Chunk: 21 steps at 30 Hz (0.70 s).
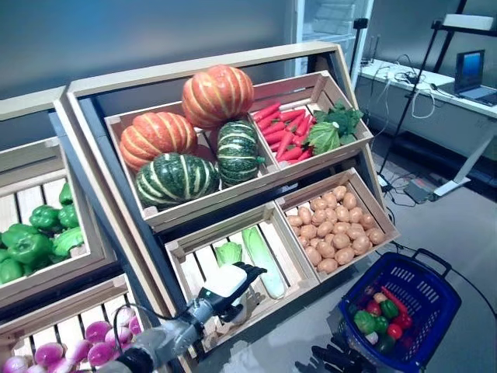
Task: Put vegetables into the basket
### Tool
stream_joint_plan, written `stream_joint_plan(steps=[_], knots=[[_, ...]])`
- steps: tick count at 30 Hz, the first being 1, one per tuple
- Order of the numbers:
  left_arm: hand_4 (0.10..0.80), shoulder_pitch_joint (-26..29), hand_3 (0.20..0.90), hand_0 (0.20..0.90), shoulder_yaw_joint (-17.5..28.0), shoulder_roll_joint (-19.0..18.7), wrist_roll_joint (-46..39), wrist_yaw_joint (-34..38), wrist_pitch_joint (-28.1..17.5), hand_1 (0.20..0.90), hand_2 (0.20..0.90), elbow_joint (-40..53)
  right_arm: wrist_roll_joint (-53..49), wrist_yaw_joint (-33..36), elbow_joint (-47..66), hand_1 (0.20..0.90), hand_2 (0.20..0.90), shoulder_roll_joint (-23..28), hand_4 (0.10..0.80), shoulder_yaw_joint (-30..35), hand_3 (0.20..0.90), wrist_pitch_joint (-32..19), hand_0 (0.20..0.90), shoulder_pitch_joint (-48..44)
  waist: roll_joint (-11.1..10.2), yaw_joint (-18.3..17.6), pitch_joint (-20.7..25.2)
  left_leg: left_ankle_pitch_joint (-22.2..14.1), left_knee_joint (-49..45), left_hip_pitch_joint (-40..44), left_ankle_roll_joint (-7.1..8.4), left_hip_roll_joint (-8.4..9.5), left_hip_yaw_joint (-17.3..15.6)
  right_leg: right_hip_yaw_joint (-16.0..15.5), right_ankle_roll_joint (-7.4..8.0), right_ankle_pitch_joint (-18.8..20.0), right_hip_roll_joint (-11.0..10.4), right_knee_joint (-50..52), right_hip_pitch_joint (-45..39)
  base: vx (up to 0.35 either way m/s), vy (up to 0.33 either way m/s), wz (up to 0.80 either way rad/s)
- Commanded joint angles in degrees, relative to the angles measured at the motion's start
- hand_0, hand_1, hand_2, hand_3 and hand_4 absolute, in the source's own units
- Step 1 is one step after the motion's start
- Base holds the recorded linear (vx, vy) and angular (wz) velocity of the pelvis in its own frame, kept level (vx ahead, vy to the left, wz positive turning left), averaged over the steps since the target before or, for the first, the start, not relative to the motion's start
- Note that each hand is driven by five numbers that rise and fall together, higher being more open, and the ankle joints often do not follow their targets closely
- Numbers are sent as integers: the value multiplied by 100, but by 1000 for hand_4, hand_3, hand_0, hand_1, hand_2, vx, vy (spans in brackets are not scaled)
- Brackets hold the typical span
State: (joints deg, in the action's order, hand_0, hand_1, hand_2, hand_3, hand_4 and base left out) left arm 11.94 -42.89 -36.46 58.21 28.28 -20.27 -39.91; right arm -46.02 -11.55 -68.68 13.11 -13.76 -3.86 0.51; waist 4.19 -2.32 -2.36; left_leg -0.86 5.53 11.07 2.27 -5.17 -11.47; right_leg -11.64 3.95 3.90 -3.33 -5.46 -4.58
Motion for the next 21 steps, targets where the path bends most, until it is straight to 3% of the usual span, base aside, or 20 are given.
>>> stream_joint_plan(steps=[1,5,8,15,21], knots=[[800,824,900,900,-171,-281,319,407,481,900,900,9,-447,-464,121,900,900,62,800,203,900,-533,900,-443,-52,-109,-149,-461,-53,-27,-445,468,10,-163,-124,-795,19,380,-402,-8,7,-4],[800,1533,900,900,-715,-522,691,941,692,900,900,-188,-720,-382,516,900,900,396,800,110,900,-510,900,-869,-122,-203,-743,-1009,-2059,-1181,-426,226,-42,-84,-275,-1447,-334,2242,740,-199,-7,-3],[800,1931,900,900,-968,-716,764,896,888,900,900,-274,-919,-371,618,900,900,653,800,68,900,-455,900,-1235,-168,-230,-1052,-1387,-3160,-1960,-435,57,-34,82,-415,-1759,-482,3185,1439,-236,11,-14],[800,3019,900,900,-1383,-1112,821,961,961,900,900,-655,-1175,-467,831,900,900,1219,800,79,900,-323,900,-2151,-263,-339,-1581,-2171,-4948,-3351,-478,-127,-96,317,-484,-2349,-834,5094,2871,-192,22,-11],[800,3499,900,900,-1452,-1321,957,903,1004,900,900,-728,-1284,-463,952,900,900,1502,800,80,900,-217,900,-2473,-280,-372,-1719,-2700,-6287,-4357,-507,-274,-2,535,-539,-2768,-1010,6411,3928,-102,25,-5]])
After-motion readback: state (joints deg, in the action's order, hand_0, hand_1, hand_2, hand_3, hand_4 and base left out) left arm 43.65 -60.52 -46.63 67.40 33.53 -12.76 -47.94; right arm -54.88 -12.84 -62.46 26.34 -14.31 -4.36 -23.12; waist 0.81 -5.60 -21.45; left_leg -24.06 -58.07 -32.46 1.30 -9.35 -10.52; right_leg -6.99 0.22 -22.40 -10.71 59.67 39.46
